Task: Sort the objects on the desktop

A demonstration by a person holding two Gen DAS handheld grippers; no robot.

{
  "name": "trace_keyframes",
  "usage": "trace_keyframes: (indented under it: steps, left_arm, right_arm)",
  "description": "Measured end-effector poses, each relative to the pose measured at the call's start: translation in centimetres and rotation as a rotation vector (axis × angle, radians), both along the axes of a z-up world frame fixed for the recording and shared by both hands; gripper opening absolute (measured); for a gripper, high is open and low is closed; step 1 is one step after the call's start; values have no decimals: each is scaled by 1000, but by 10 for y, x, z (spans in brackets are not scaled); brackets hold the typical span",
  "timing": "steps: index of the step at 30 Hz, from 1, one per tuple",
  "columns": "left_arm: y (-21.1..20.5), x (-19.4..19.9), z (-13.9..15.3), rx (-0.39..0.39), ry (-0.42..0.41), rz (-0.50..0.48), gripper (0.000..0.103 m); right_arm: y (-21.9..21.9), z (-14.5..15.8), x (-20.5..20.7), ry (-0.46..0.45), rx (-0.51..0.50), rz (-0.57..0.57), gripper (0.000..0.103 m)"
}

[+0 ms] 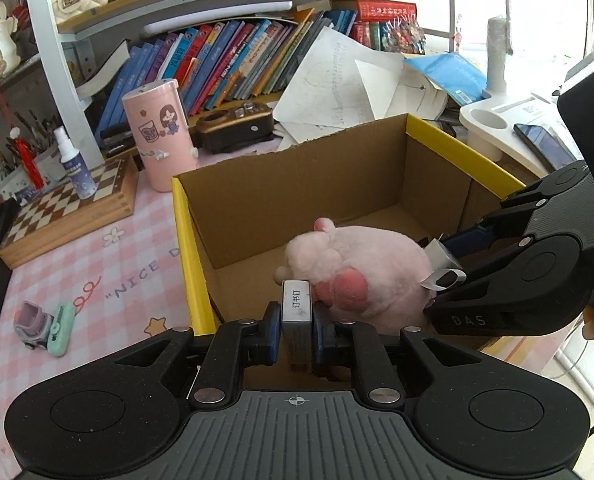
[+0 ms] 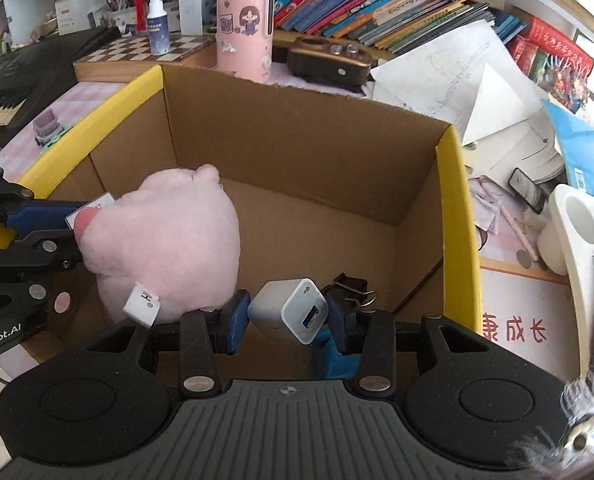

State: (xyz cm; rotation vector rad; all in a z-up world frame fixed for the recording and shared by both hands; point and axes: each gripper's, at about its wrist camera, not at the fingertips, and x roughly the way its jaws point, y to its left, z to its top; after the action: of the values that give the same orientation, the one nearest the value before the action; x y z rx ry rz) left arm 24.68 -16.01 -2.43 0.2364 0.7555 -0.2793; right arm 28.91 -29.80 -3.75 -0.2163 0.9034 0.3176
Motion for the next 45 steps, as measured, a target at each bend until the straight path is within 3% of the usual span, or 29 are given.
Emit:
trace_keyframes:
  steps: [7,13,20,34,45]
  left_arm:
    - [5,-2,3,-15,-10,5,25]
    - [10,-13,14,-40,-49,15,53]
    - [17,-30,31,-96,-113,16,69]
    - [25,-63,54,-148,-199,48,74]
    - [51,-94,56,-188,-212,113,81]
  right_arm:
    - [1,1,-1,6,3,-1,39]
    - [-1,8,-7,-29,27,-30,40]
    - [-5,29,-25,-107,64,-60,53]
    - [-14,68,-77,-319,138,-210,53]
    - [-16,71,-131,-383,160,-312,59]
